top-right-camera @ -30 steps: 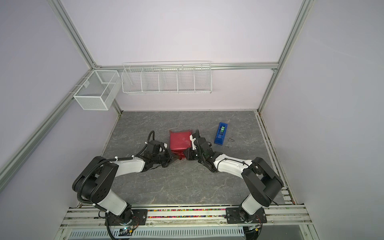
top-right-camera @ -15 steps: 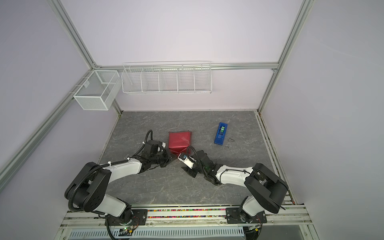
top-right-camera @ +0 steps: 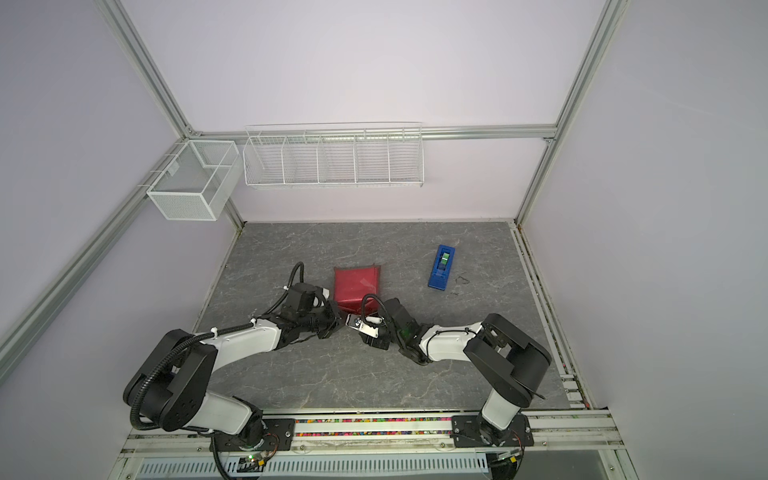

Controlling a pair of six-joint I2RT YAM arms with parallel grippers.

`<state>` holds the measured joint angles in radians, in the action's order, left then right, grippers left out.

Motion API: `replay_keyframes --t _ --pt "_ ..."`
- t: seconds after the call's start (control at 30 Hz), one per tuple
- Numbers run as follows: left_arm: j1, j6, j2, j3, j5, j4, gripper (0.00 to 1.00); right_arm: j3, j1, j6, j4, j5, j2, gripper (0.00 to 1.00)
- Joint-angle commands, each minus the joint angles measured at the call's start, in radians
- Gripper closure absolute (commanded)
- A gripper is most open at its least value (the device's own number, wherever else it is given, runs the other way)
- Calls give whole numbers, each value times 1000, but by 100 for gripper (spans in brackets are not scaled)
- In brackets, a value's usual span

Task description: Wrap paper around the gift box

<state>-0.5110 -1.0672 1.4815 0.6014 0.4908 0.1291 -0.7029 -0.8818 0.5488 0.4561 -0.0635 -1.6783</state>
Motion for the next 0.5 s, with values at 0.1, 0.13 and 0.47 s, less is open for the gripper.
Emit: replay_keyframes --t 0.1,0.13,0.47 --pt "-2 8 -20 -16 -19 -8 100 -53 0 83 23 -2 -46 48" --pt "-3 8 -22 -14 -20 -12 100 -58 0 89 18 -6 -51 50" --pt "-1 7 -38 -14 -24 -19 100 -98 10 124 -51 -13 -78 77"
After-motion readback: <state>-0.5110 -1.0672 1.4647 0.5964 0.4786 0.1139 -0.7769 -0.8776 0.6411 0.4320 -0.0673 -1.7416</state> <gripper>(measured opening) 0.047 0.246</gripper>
